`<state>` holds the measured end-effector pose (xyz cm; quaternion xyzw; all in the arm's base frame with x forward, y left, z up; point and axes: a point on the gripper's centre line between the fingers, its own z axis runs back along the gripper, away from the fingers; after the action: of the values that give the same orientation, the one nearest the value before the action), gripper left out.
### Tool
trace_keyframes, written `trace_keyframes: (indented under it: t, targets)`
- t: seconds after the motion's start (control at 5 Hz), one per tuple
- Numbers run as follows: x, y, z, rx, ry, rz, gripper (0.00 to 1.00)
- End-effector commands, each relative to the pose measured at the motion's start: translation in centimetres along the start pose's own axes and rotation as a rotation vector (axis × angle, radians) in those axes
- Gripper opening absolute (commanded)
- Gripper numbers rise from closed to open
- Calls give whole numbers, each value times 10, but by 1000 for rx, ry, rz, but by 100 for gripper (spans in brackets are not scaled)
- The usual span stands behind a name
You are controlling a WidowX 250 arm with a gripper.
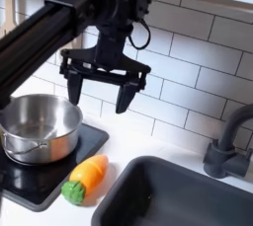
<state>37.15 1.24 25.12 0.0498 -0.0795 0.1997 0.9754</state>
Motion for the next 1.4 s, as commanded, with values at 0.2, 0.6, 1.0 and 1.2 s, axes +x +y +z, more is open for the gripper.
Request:
trace_keyframes:
  t: [0.2, 0.6, 1.0, 1.2]
  targets:
    - [1, -16, -1, -9, 38, 10, 100]
    - [8, -17, -5, -1, 65, 42, 100]
    - [3, -18, -2, 8, 62, 21, 100]
    - [-3, -17, -3, 9, 67, 7, 100]
